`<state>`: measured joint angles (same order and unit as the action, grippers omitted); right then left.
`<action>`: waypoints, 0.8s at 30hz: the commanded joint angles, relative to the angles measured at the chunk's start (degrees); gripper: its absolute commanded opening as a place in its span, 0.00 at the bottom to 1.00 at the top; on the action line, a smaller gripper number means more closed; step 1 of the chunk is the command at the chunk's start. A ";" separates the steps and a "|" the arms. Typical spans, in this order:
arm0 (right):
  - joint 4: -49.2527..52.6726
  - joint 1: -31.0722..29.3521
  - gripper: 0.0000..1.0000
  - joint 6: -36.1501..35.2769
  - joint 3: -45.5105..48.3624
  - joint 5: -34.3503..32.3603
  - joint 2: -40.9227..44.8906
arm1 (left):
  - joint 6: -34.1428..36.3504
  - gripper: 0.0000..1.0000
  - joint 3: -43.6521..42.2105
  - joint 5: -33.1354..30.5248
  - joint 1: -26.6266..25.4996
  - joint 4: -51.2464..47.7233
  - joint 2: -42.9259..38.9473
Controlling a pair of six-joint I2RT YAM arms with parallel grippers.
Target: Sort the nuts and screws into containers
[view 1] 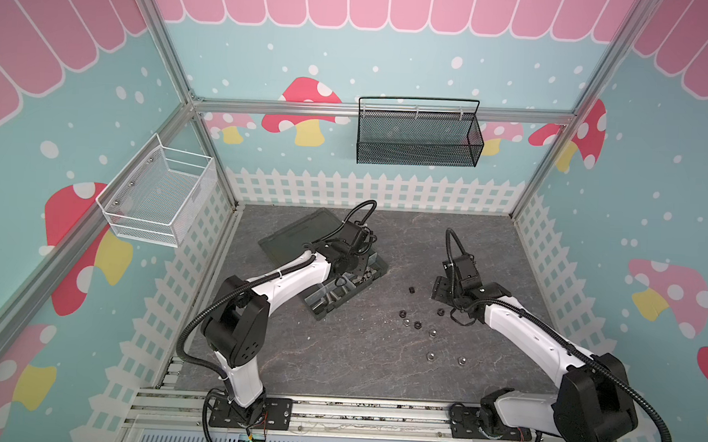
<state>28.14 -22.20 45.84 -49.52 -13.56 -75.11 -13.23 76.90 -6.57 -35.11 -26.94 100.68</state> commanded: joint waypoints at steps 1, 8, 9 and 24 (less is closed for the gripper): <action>1.97 1.04 0.70 1.24 1.85 2.88 0.53 | -0.54 0.40 -3.43 1.74 -2.27 4.31 -2.66; 7.69 1.19 0.57 0.20 5.09 7.52 1.58 | -4.58 0.47 -11.34 0.87 -7.30 11.90 -7.61; 7.80 1.11 0.55 -0.02 5.92 8.81 1.91 | -5.44 0.49 -12.64 0.64 -7.83 13.00 -8.40; 6.71 -5.69 0.50 1.32 9.61 14.59 -1.06 | -8.39 0.86 -20.41 -5.55 -9.45 18.48 -14.49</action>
<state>33.89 -26.65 45.58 -39.40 0.97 -74.61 -21.04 57.63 -9.10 -44.49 -10.31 88.16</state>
